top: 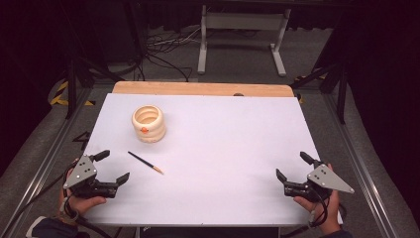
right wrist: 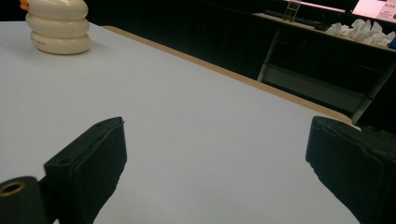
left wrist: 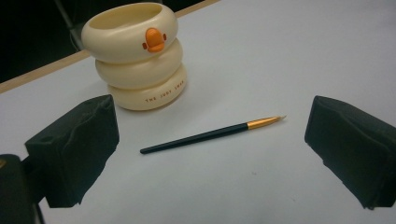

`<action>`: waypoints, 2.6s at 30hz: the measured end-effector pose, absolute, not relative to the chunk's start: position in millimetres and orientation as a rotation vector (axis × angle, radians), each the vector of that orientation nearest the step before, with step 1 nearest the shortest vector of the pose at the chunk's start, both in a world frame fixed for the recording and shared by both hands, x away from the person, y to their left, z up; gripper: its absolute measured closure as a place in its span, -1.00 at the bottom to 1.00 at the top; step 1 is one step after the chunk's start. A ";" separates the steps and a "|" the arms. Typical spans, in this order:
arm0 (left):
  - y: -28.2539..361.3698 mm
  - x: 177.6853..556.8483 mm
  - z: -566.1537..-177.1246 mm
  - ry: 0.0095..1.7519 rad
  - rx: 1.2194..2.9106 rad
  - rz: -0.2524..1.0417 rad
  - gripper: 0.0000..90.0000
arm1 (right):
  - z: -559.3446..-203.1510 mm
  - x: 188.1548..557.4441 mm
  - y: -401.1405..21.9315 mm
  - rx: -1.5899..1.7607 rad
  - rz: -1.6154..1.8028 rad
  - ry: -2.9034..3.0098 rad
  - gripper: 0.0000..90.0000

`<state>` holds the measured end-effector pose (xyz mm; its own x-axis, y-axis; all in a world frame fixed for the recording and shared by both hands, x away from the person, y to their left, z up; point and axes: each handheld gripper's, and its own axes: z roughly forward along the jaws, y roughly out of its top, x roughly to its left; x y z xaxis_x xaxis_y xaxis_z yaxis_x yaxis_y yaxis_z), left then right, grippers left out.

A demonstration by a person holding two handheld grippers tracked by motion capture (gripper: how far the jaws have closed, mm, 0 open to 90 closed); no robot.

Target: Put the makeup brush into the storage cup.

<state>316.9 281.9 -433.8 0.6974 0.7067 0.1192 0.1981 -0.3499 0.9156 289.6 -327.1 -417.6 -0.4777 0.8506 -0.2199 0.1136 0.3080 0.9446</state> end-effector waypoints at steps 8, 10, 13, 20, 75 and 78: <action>275.4 330.0 -437.5 0.699 1.981 0.617 -0.95 | -418.1 290.2 -326.0 0.861 1.238 1.825 -0.88; 271.4 336.3 -438.1 0.682 2.042 0.612 -0.94 | -418.7 290.4 -326.0 0.863 1.235 1.831 -0.87; 266.5 344.2 -437.6 0.645 2.143 0.598 -0.89 | -420.2 291.3 -325.8 0.866 1.233 1.844 -0.86; 249.4 355.1 -427.1 0.489 2.323 0.599 -0.63 | -422.2 291.7 -323.1 0.858 1.215 1.877 -0.85; 177.5 391.9 -424.6 0.184 2.753 0.397 0.85 | -426.0 295.0 -321.4 0.866 1.159 1.923 -0.82; 181.6 390.9 -419.8 0.220 2.696 0.412 0.85 | -425.6 295.1 -321.8 0.866 1.161 1.919 -0.82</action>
<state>390.9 181.6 -419.8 0.9440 0.2114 0.2533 0.0925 -0.9064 0.4121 295.1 -321.8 -425.6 -0.5147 0.8249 -0.2335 0.1759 0.3682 0.9130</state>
